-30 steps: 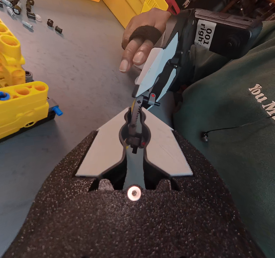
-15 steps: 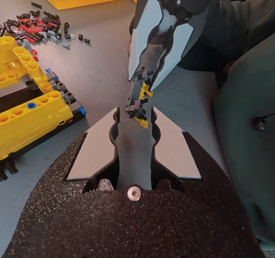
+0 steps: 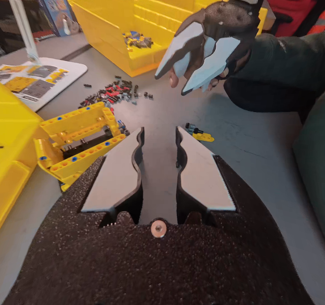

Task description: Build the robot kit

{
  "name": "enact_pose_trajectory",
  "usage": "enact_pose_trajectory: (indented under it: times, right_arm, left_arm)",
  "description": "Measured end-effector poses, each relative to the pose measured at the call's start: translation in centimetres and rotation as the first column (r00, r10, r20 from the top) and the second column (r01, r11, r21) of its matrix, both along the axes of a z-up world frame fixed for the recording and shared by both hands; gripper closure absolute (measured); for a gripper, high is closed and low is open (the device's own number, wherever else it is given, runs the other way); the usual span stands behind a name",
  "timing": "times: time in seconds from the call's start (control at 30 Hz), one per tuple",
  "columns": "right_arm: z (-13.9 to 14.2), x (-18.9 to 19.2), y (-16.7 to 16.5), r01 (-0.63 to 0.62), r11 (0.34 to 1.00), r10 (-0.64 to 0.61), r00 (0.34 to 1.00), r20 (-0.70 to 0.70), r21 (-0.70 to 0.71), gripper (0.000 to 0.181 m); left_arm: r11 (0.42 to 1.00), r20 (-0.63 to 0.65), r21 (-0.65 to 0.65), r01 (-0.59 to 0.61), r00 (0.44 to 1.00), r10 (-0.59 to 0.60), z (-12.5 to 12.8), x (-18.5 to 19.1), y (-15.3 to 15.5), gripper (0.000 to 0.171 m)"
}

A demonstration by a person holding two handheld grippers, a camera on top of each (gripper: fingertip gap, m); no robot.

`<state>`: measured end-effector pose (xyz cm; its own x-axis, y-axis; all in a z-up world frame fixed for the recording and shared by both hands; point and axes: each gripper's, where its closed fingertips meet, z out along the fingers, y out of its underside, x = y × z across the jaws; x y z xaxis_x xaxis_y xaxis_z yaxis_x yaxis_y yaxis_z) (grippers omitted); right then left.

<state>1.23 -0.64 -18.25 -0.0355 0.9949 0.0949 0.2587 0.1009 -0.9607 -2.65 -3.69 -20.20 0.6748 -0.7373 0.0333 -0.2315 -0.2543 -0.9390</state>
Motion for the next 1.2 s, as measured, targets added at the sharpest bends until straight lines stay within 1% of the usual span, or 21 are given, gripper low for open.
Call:
enact_pose_trajectory:
  times: [0.07,0.1,0.17,0.23,0.27,0.33,0.37,0.5,0.6,0.7,0.73,0.8,0.9,0.97,1.0,1.07,1.13,1.2]
  right_arm:
    - [0.8,0.3,1.1,0.041,0.999,-0.042,0.997,-0.061,-0.027,0.174]
    - [0.8,0.4,1.4,0.045,0.998,-0.047,0.997,-0.067,-0.039,0.181]
    - [0.1,0.3,1.8,0.048,0.996,-0.051,0.998,-0.037,-0.073,0.181]
    - [-0.5,0.2,2.6,0.095,0.994,-0.097,0.995,-0.027,-0.061,0.181]
    - [-0.5,0.1,2.8,0.110,0.993,-0.112,0.993,-0.039,-0.047,0.179]
    - [-0.9,-0.1,2.7,0.112,0.992,-0.113,0.993,-0.019,-0.059,0.169]
    - [-1.2,-0.2,2.4,0.100,0.994,-0.100,0.995,-0.007,-0.052,0.169]
    - [-3.0,-1.0,0.6,0.050,0.994,-0.061,0.992,0.114,0.094,0.173]
    - [-3.4,-1.9,-0.9,0.027,0.994,-0.042,0.988,0.150,0.105,0.174]
    - [-3.2,-2.7,-2.5,-0.014,0.997,0.003,0.988,0.155,0.071,0.167]
    - [-3.2,-2.9,-2.6,0.003,0.998,-0.013,0.987,0.162,0.064,0.162]
    - [-3.2,-2.9,-2.2,0.046,0.995,-0.060,0.984,0.169,0.086,0.166]
    - [-2.6,-2.9,-2.2,0.070,0.997,-0.076,0.984,0.161,0.041,0.165]
    - [-2.3,-2.9,-2.1,0.088,0.994,-0.097,0.984,0.150,0.062,0.167]
    - [-2.0,-3.0,-2.4,0.077,0.995,-0.084,0.988,0.132,0.062,0.168]
    - [-2.0,-3.1,-2.5,0.083,0.995,-0.090,0.988,0.125,0.060,0.168]
    - [-1.4,-2.9,-2.8,0.061,0.998,-0.062,0.992,0.110,0.009,0.169]
    - [-1.6,-2.6,-3.0,0.042,0.998,-0.037,0.993,0.117,-0.045,0.170]
  left_arm:
    - [0.997,0.029,0.049,-0.053,0.998,0.052,1.0,-0.9,0.6,0.137]
    - [0.996,0.036,0.057,-0.074,0.997,0.072,1.2,-1.2,0.8,0.137]
    - [0.994,0.043,0.064,-0.092,0.995,0.090,1.3,-1.5,0.9,0.137]
    - [0.993,0.040,0.067,-0.096,0.995,0.093,1.3,-1.4,0.9,0.137]
    - [0.994,0.032,0.061,-0.092,0.995,0.090,1.1,-1.4,0.9,0.137]
    - [0.995,0.019,0.059,-0.085,0.996,0.084,0.8,-1.1,0.8,0.137]
    - [0.995,0.012,0.061,-0.076,0.997,0.076,0.7,-0.8,0.7,0.137]
    - [0.995,-0.043,0.098,-0.017,0.999,0.021,0.6,1.0,0.0,0.135]
    - [0.987,-0.152,0.155,0.033,0.988,-0.009,0.1,2.7,-0.4,0.133]
    - [0.975,-0.301,0.211,0.066,0.954,0.001,-1.1,3.9,-0.4,0.135]
    - [0.968,-0.346,0.246,0.050,0.937,0.040,-1.2,3.8,-0.1,0.135]
    - [0.952,-0.428,0.304,0.035,0.898,0.103,-1.3,3.5,0.3,0.140]
    - [0.925,-0.492,0.377,0.038,0.855,0.165,-1.0,3.5,0.6,0.144]
    - [0.924,-0.504,0.382,0.029,0.844,0.182,-0.8,3.5,0.7,0.148]
    - [0.930,-0.501,0.366,0.035,0.850,0.165,-0.9,3.7,0.6,0.152]
    - [0.933,-0.490,0.359,0.035,0.858,0.156,-0.8,3.7,0.5,0.152]
    - [0.928,-0.479,0.371,0.036,0.863,0.157,-0.3,4.0,0.3,0.152]
    - [0.942,-0.466,0.333,0.032,0.874,0.135,-0.5,4.3,0.3,0.152]
